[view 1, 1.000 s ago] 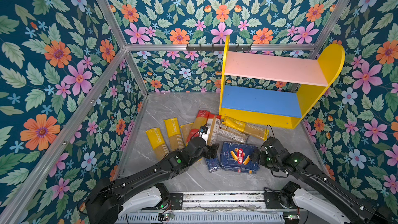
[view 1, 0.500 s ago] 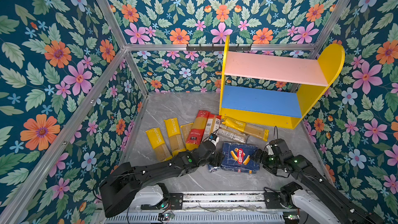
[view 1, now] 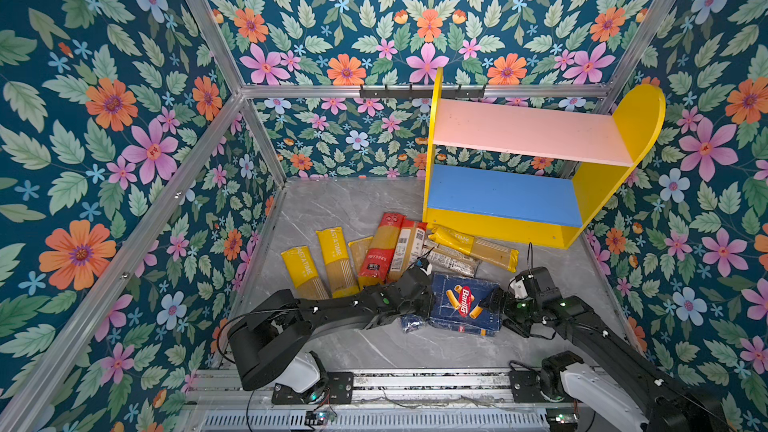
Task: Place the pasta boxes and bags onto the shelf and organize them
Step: 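Grasp the blue Barilla rigatoni box with both grippers and lift it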
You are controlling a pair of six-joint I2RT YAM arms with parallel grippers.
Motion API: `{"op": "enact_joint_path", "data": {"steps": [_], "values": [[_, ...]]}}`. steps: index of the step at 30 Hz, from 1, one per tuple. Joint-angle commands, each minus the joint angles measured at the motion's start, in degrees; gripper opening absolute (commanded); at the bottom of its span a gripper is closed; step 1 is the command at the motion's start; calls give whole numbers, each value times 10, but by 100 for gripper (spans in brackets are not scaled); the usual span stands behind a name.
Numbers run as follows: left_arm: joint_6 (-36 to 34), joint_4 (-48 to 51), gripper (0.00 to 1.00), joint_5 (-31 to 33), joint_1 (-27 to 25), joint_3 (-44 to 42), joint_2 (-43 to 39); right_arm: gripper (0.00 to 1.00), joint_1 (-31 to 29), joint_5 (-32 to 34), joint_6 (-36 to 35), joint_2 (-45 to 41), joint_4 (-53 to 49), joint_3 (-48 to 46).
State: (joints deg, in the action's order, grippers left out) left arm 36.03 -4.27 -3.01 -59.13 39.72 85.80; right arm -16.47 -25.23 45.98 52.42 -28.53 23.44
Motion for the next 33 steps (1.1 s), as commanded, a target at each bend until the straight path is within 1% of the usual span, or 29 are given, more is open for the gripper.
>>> {"op": "enact_joint_path", "data": {"steps": [1, 3, 5, 8, 13, 17, 21, 25, 33], "values": [[11, 25, 30, 0, 0, -6, 18, 99, 2, -23, -18, 12, 43, -4], [13, 18, 28, -5, 1, -7, 29, 99, 2, -29, -22, 20, 56, -6], [21, 13, 24, -13, 5, -9, 40, 99, 2, -33, -25, 29, 68, -9], [31, -16, 22, -43, 17, -22, 50, 99, 2, -52, -26, 37, 99, -19], [45, -57, 23, -85, 40, -42, 71, 99, 2, -87, -27, 34, 154, -35], [56, -92, 23, -116, 55, -57, 89, 99, 1, -111, -30, 12, 181, -44], [59, -112, 26, -131, 57, -60, 97, 99, 2, -132, -30, -9, 200, -47], [59, -126, 29, -149, 57, -57, 102, 99, 2, -154, -18, -20, 244, -56], [59, -155, 34, -179, 56, -60, 99, 99, 2, -195, 0, -6, 315, -52]]}}
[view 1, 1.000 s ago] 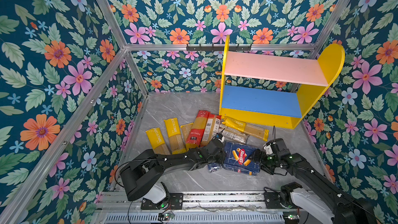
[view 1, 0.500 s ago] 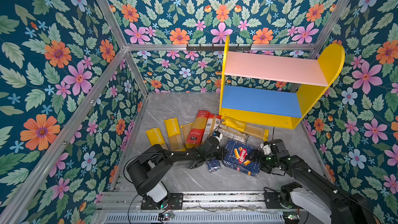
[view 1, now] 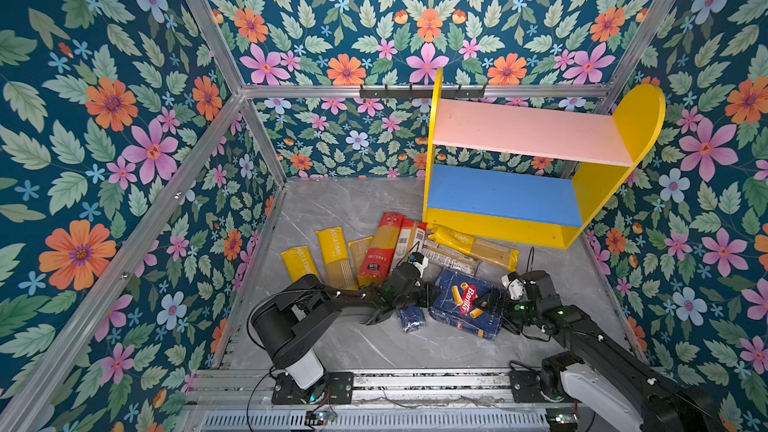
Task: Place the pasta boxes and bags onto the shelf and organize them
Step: 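Grasp the blue Barilla rigatoni box with both grippers and lift it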
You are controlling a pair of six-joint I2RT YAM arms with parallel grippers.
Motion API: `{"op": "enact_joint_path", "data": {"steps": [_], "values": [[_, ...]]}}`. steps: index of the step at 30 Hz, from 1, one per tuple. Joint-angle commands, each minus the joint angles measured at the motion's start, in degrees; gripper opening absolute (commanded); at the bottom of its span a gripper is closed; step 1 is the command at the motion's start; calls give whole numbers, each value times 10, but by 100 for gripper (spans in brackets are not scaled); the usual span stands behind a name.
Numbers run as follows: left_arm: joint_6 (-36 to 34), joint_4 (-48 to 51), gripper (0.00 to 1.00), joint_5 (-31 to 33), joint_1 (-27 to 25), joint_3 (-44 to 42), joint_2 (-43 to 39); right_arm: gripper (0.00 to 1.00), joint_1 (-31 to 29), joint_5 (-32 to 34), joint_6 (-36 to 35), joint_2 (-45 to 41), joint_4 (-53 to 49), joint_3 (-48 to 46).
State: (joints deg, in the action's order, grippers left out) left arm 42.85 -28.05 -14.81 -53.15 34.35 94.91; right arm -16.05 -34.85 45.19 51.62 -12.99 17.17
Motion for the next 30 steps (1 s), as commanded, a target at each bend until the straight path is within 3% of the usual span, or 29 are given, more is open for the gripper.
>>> {"op": "enact_joint_path", "data": {"steps": [1, 3, 8, 13, 24, 30], "values": [[-10, 80, 34, -64, -4, -6, 8, 99, -2, -102, 8, 3, 163, 13], [-9, 72, 35, -69, -4, -8, 6, 97, -2, -106, 6, 2, 162, 18], [-9, 68, 39, -69, -4, -14, -8, 74, -2, -105, -3, -6, 139, 37], [-17, 92, 47, -55, -4, -11, -35, 61, -2, -106, -3, -8, 136, 48], [-48, 190, 64, 6, -3, 4, -142, 50, -2, -117, 1, 1, 146, 71], [-56, 217, 66, 22, 7, -2, -174, 46, -3, -121, -7, 22, 134, 88]]}}
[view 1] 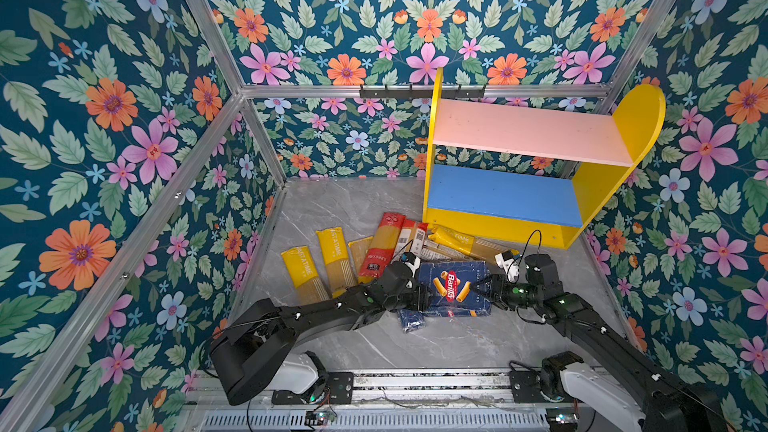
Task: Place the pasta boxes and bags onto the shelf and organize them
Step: 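Grasp the blue Barilla rigatoni box with both grippers and lift it, then carry the box onto the blue shelf with right gripper while left draws back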
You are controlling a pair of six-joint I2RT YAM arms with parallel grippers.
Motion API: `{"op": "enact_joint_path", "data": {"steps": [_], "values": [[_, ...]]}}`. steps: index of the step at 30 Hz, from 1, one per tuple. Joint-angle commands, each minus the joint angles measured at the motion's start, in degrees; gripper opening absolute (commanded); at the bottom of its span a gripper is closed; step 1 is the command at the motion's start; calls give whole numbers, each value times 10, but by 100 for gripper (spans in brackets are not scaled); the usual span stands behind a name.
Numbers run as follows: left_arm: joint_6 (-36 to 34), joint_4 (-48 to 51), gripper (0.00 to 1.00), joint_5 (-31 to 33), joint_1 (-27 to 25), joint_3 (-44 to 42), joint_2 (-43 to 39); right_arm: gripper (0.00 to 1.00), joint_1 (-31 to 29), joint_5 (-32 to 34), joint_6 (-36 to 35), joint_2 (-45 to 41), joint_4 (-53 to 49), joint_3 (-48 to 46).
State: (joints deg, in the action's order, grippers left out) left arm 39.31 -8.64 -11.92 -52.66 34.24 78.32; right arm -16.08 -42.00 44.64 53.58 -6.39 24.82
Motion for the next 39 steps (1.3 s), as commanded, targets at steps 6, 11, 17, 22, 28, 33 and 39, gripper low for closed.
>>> {"op": "enact_joint_path", "data": {"steps": [6, 11, 17, 22, 28, 33, 39], "values": [[-55, 117, 82, 52, 9, 28, -88, 42, -2, -46, 7, -6, 48, 33], [-88, 207, 99, 115, 22, 65, -159, 40, -2, -41, 23, -6, 50, 45], [-102, 279, 100, 143, 59, 84, -224, 37, -2, -37, 45, -9, 62, 59], [-108, 303, 100, 148, 81, 85, -266, 37, -2, -32, 40, -20, 34, 98], [-120, 320, 100, 167, 83, 97, -284, 38, 18, -16, 0, -31, -34, 161], [-128, 335, 100, 178, 84, 120, -279, 38, 100, -66, 8, -7, -9, 176], [-143, 349, 100, 192, 86, 152, -266, 38, 169, -116, 6, 59, 36, 221]]}}
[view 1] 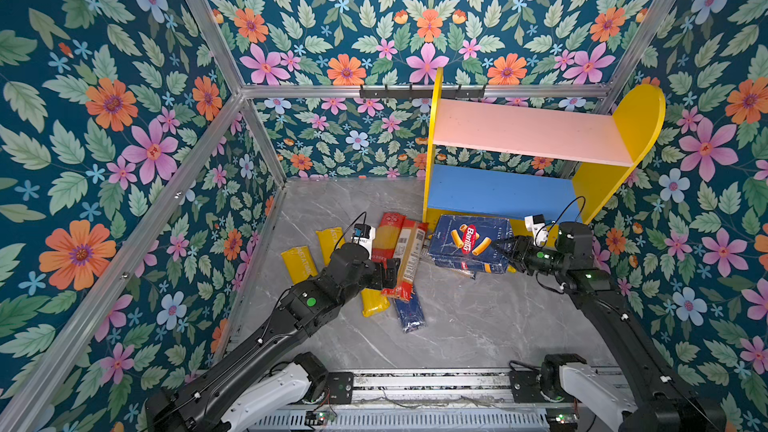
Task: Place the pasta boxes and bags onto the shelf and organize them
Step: 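Carry the box onto the blue shelf with right gripper while left draws back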
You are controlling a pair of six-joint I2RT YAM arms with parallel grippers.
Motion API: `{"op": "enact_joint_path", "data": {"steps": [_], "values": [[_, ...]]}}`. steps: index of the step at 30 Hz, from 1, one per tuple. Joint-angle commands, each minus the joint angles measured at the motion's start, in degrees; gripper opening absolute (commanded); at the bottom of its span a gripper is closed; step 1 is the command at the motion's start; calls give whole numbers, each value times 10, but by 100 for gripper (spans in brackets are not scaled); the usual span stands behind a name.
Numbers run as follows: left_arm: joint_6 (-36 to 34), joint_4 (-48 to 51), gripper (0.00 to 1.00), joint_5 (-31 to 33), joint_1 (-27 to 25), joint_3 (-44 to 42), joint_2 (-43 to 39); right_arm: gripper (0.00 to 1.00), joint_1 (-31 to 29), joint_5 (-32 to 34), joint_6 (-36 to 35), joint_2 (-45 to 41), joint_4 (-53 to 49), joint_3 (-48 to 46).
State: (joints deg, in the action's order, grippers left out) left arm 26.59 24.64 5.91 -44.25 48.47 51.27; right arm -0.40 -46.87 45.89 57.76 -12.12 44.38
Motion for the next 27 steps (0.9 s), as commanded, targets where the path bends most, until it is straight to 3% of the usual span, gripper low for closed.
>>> {"op": "enact_joint_path", "data": {"steps": [1, 18, 27], "values": [[-18, 19, 100, 16, 2, 17, 7, 38, 20, -73, -9, 31, 97, 38], [-49, 24, 100, 20, 27, 72, 62, 38, 81, -125, 42, 288, 274, 183], [-60, 8, 100, -10, 61, 76, 91, 38, 82, -127, 42, 422, 267, 291]]}}
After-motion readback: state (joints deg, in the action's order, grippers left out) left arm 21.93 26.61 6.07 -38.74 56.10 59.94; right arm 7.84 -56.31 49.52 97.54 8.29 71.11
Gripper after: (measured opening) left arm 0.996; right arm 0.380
